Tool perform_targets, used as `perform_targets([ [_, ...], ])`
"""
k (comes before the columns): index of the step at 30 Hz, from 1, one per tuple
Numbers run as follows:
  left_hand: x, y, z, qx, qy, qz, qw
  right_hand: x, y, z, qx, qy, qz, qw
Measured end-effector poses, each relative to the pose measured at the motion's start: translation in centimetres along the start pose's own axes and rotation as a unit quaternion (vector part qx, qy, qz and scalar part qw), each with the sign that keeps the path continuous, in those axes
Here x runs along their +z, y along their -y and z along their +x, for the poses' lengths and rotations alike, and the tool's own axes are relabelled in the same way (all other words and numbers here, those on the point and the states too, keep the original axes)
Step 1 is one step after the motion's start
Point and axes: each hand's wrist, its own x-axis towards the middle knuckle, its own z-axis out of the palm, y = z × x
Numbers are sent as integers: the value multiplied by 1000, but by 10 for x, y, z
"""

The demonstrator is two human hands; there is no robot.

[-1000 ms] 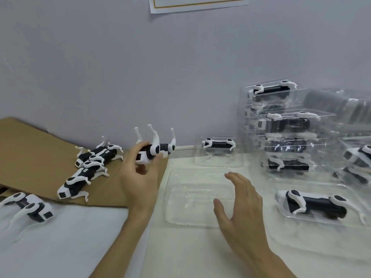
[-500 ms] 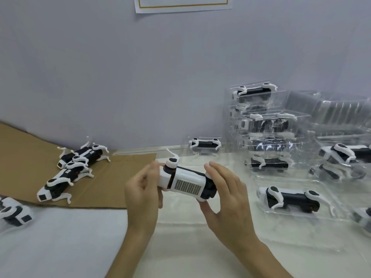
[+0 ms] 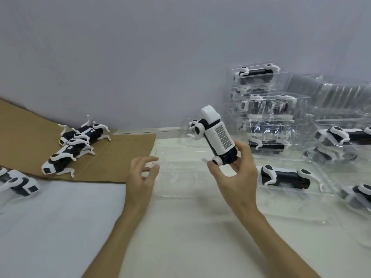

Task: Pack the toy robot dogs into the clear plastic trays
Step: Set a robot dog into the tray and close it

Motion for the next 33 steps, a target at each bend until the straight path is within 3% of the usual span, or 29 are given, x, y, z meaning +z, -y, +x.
perform_targets([
  [6,4,-1,-4,91,-35,49,994,-6,5,5,112,29,175,978],
  [11,3,7,1,-60,97,-66,991,-7,8,10,153,24,256,954],
  [17,1,10,2,-58,96,-84,990,-13,5,17,221,25,311,924],
  [24,-1,5,1,-42,134,-101,985,-11,11,18,193,63,228,952],
  [29,0,0,2,-41,151,-86,984,-10,17,12,93,92,81,988],
  [33,0,-1,0,-31,147,-66,986,-10,18,9,46,123,-11,991],
])
